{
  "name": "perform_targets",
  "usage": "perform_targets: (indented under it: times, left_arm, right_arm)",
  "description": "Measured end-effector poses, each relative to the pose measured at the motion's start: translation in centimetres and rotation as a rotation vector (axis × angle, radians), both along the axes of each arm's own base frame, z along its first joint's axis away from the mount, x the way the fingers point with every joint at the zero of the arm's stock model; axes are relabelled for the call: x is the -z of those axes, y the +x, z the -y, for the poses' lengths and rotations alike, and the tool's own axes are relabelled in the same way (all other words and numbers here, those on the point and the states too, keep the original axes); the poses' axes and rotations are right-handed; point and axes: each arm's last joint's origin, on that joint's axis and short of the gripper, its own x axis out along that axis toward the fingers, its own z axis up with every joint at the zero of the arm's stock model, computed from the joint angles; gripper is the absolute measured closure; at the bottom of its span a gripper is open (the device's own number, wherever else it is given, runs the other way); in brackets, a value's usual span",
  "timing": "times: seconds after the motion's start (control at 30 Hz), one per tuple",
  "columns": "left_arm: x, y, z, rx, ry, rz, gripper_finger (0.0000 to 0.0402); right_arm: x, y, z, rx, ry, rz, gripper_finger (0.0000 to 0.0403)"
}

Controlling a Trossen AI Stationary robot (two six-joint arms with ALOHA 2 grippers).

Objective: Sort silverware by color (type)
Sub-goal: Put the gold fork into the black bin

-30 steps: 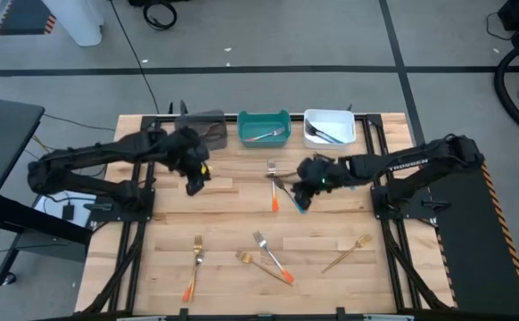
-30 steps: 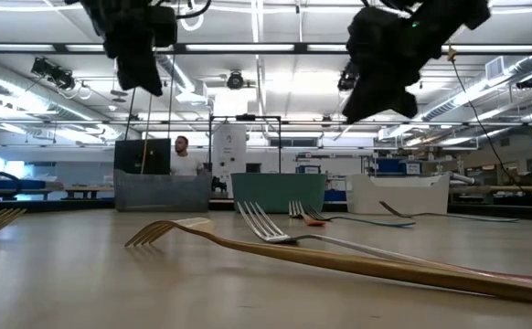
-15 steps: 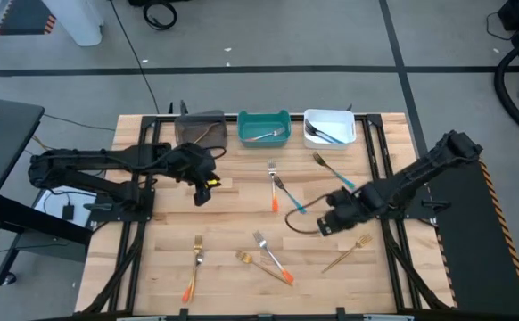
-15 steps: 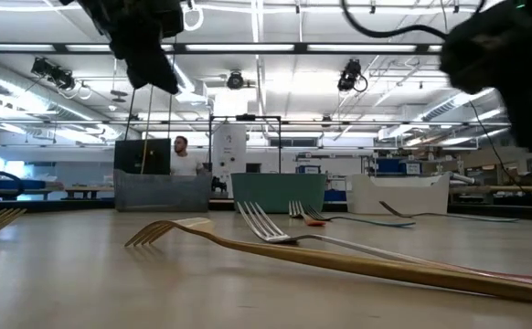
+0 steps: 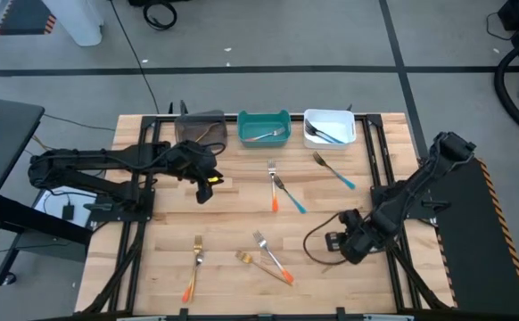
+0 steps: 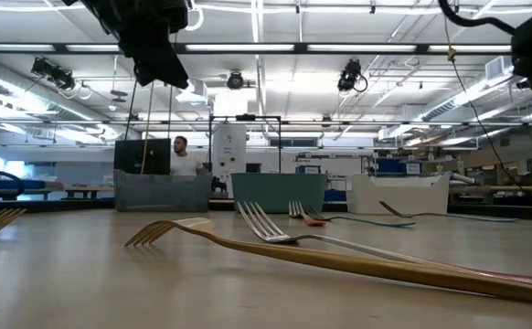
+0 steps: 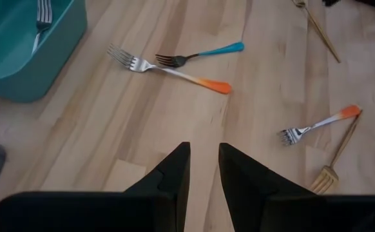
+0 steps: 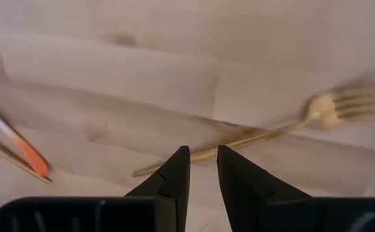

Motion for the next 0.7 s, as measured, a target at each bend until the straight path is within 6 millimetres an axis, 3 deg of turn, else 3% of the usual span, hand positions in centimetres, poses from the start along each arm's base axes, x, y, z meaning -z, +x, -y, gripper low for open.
perform_targets:
  times: [0.1,0.2,0.4,0.7]
  left_arm:
    - [-0.1,0.1,0.0,-0.001,0.001,0.008,0.0311]
    - [-0.1,0.1,0.0,-0.001,0.001,0.008,0.0311]
    - [-0.1,0.1,0.0,-0.003,0.001,0.018,0.0311]
    - [-0.3,0.3,0.0,-0.026,-0.022,0.046,0.0311]
  right_arm:
    - [1.0,0.0,-0.8,-0.199,-0.035,-0.03,0.0316]
    - [1.9,-0.1,-1.4,-0.511,-0.016,-0.087,0.0316]
    - [2.6,0.0,-1.5,-1.025,-0.07,-0.053,0.0316]
    - [2.6,0.2,-1.3,-1.404,-0.216,0.019,0.0316]
